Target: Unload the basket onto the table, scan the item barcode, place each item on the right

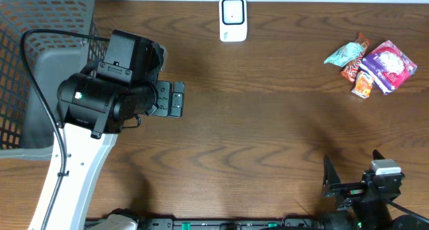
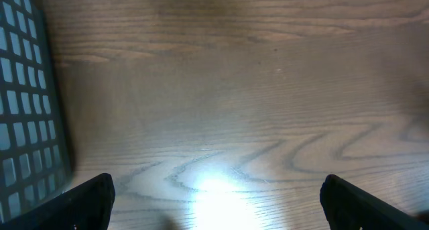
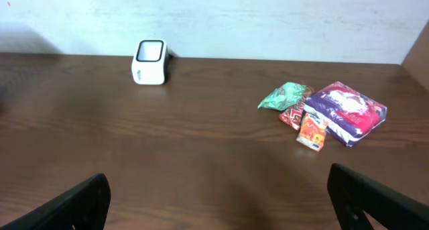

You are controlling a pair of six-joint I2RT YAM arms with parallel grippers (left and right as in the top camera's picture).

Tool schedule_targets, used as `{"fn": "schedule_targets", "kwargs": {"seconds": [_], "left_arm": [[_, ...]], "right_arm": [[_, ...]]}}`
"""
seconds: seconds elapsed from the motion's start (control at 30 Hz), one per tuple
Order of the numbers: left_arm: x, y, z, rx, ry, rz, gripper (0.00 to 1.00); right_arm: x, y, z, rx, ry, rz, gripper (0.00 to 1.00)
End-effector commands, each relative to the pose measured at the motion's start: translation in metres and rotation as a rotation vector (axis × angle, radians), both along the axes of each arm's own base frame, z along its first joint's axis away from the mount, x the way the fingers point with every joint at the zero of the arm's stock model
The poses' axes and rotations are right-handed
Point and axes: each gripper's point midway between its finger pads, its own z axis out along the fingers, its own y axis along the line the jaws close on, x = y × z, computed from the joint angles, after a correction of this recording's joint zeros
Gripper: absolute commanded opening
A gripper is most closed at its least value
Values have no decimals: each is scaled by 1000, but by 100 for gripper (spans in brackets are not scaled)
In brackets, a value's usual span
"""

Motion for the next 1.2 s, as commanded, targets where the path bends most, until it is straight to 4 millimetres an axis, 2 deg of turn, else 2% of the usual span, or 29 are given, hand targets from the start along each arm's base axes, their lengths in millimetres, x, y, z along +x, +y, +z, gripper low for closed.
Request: {"fn": "schedule_targets", "kwargs": {"seconds": [0.0, 0.2, 0.4, 0.7, 1.17], "left_arm": [[-1, 0, 1, 0, -5, -6, 98], [-1, 0, 1, 0, -5, -6, 98], [-1, 0, 1, 0, -5, -6, 98], [-1, 0, 1, 0, -5, -6, 98], [-1, 0, 1, 0, -5, -6, 98]], "right_arm": [[-1, -5, 1, -29, -12, -20, 99], [0, -2, -5, -26, 0, -7, 99], [9, -2, -25, -20, -32, -12, 99], [39, 20, -26, -79, -154, 115, 99], [76, 29, -65, -46, -230, 146, 99]]}}
